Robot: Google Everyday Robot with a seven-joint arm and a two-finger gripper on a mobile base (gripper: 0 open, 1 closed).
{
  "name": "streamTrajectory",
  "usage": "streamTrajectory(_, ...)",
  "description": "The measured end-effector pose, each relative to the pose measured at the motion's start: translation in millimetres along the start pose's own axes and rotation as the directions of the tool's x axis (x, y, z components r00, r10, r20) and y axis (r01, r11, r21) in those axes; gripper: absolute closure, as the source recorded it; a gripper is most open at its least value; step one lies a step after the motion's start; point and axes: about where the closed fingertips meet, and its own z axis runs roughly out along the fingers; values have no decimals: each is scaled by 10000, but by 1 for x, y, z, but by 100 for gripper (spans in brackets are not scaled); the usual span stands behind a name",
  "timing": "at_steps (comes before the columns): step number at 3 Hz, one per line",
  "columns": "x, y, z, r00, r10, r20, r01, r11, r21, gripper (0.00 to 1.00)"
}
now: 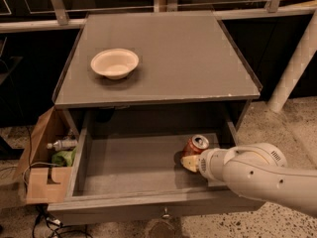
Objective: Place coke can into top drawer
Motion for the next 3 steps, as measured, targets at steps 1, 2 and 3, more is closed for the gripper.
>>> streamTrajectory(1, 0, 0, 0, 10000, 0, 0, 0, 10000, 0, 59)
streamTrajectory(2, 0, 0, 0, 10000, 0, 1, 0, 10000, 0, 36)
streamTrajectory(3, 0, 0, 0, 10000, 0, 1, 0, 10000, 0, 12)
